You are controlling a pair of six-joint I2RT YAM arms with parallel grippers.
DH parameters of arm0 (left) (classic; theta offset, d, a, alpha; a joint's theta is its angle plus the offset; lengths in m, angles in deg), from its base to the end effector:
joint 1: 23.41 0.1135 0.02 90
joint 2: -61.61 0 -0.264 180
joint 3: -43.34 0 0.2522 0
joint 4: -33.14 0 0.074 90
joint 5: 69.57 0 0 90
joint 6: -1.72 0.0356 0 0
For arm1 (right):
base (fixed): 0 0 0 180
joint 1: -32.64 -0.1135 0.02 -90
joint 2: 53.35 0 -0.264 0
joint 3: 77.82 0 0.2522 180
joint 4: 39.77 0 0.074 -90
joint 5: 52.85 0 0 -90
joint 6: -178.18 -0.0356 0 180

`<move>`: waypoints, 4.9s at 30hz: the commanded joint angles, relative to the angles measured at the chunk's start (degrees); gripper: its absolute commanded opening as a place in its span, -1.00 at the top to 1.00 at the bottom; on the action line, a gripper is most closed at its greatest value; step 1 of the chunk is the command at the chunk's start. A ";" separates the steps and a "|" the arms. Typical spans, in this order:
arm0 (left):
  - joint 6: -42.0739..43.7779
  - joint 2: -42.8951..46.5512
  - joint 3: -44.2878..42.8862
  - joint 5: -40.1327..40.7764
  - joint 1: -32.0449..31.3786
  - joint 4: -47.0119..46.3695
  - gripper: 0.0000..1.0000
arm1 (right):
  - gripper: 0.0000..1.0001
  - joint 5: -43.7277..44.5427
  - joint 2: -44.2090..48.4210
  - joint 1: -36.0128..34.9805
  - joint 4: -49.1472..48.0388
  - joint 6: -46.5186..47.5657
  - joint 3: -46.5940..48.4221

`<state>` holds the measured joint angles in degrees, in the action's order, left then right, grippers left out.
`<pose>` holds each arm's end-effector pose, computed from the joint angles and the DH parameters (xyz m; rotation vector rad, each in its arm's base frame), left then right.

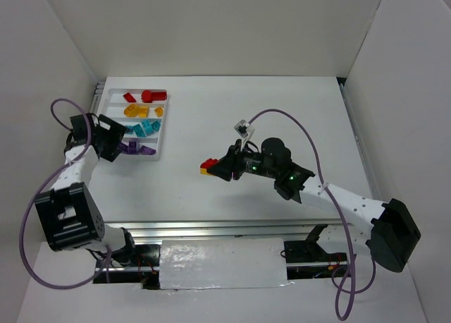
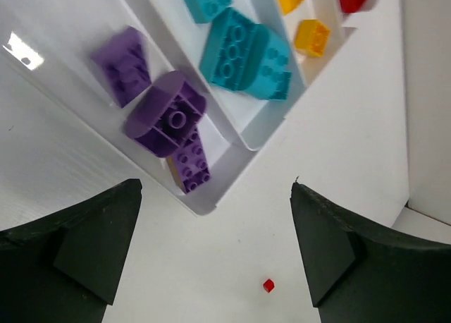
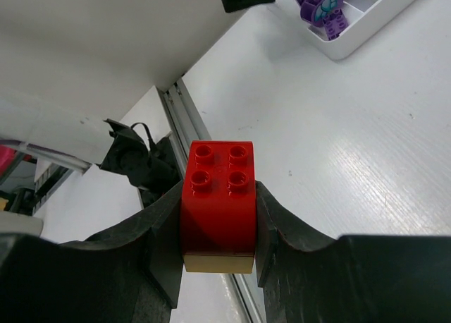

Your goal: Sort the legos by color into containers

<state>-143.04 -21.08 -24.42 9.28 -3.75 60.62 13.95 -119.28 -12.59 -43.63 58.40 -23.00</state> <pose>0.2947 0.0980 0.2369 -1.3417 1.9344 -0.5316 0.1771 0.1985 0.2925 -0.5773 1.7795 1.2871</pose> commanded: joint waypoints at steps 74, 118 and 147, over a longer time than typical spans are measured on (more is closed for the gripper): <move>28.92 26.62 2.23 -42.46 -55.78 -21.63 -0.37 | 1.00 -21.37 15.04 1.90 12.88 12.20 7.10; 27.70 29.34 0.74 -32.81 -55.87 -20.84 1.00 | 1.00 -26.79 15.58 2.78 10.76 16.48 3.24; 15.21 18.81 -12.00 -7.04 -31.44 -5.74 1.00 | 1.00 -4.93 15.30 2.87 22.02 20.91 3.15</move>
<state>-126.38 -1.04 -35.54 -9.83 -36.69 51.57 5.32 -106.32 -9.49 -19.52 80.87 -19.61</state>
